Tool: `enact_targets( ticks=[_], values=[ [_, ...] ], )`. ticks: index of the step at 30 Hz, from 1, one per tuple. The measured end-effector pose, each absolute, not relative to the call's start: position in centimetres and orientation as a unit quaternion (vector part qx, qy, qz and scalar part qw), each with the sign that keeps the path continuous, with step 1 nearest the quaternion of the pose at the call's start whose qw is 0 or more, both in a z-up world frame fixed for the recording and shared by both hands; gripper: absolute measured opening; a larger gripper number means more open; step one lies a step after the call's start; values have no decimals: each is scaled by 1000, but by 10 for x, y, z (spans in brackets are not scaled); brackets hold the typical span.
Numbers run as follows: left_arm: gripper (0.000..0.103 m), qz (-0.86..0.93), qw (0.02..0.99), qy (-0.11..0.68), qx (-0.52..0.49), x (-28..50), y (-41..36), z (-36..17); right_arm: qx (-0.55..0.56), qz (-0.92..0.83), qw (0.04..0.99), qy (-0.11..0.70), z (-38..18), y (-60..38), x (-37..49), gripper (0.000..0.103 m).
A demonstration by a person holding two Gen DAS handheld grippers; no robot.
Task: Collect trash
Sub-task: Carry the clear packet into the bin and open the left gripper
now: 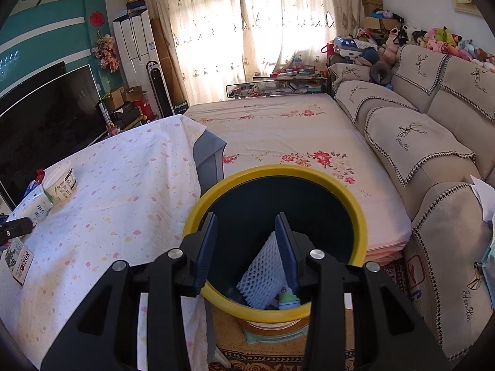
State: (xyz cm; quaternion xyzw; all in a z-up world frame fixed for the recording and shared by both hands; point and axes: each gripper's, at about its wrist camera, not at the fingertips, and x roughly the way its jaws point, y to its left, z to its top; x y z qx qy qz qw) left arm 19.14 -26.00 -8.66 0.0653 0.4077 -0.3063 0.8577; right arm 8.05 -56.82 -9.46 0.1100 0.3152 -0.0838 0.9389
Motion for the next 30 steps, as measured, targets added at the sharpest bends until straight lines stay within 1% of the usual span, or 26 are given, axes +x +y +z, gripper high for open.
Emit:
enact_targets(
  ticks=[9,13,20,22,24,25,26,30],
  values=[
    [29,-375,822,417,104,206,-389,-96,123,-112,940,297,-88,-613,48,38],
    [29,-383,812,424,121,216,-444,-109,136,-120,938,294,-92,-631,41,38],
    [30,-371,805,444,132,239,-502,-138,148,-126,934,299,-102,-649,38,38],
    [34,-361,808,446,130,246,-503,-145,150,-125,933,301,-104,-651,38,39],
    [59,-354,813,445,128,253,-508,-147,151,-124,933,301,-106,-651,39,39],
    [64,-349,817,441,127,254,-508,-147,151,-124,933,301,-106,-651,39,40],
    [68,-346,820,438,125,255,-507,-147,151,-124,933,301,-106,-650,40,41],
    [69,-344,826,432,109,249,-489,-136,151,-119,934,301,-105,-646,41,41]
  ],
)
